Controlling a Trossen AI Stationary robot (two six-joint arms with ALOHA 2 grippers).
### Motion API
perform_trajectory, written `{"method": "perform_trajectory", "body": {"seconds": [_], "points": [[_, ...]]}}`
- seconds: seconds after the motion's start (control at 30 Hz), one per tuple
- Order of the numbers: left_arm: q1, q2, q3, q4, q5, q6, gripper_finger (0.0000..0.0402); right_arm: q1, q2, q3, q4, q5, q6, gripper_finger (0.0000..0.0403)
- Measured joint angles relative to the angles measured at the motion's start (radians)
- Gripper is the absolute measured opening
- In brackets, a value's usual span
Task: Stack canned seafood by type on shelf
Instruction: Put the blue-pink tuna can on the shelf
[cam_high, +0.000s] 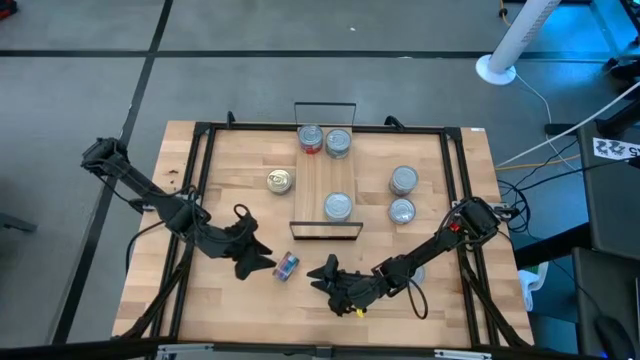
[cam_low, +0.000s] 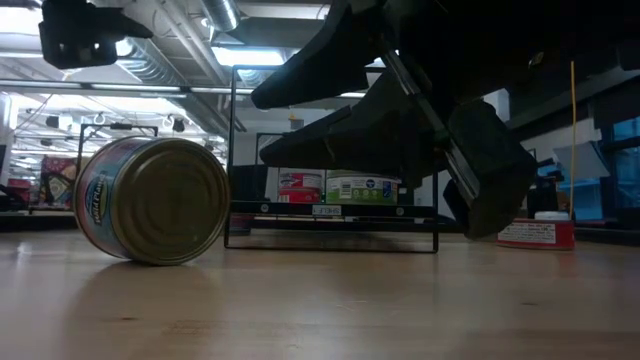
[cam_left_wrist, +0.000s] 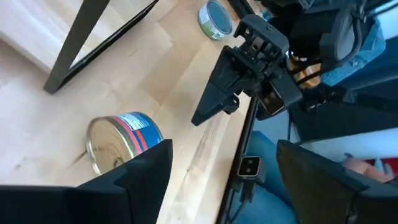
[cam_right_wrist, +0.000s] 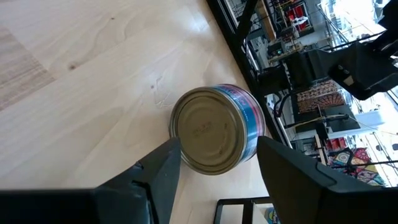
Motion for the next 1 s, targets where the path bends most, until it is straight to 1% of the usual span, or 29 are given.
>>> {"method": "perform_trajectory", "body": {"seconds": [0.13,0.23,0.33,0.5,0.57,0.67,0.77,1.0], "points": [[0.000,0.041,0.000,0.079,-0.005,0.009,0.0280,0.000,0.000,0.000,0.000,0.000,0.000,0.0214],[0.000,0.097,0.039,0.072,0.001,0.034,0.0280,0.000,0.000,0.000,-0.001,0.000,0.000,0.0214],[0.000,0.152,0.121,-0.028,0.003,0.054,0.0280,0.000,0.000,0.000,-0.002,0.000,0.000,0.0214],[0.000,0.259,0.296,-0.335,0.009,0.054,0.0280,0.000,0.000,0.000,-0.003,0.000,0.000,0.0214],[0.000,0.310,0.360,-0.452,0.009,0.032,0.0280,0.000,0.000,0.000,-0.003,0.000,0.000,0.0214],[0.000,0.395,0.430,-0.573,0.009,-0.024,0.0280,0.000,0.000,0.000,-0.003,0.000,0.000,0.0214],[0.000,0.470,0.475,-0.628,0.009,-0.052,0.0280,0.000,0.000,0.000,-0.003,0.000,0.000,0.0214],[0.000,0.559,0.507,-0.627,0.010,-0.077,0.0280,0.000,0.000,0.000,-0.003,0.001,0.000,0.0214]]}}
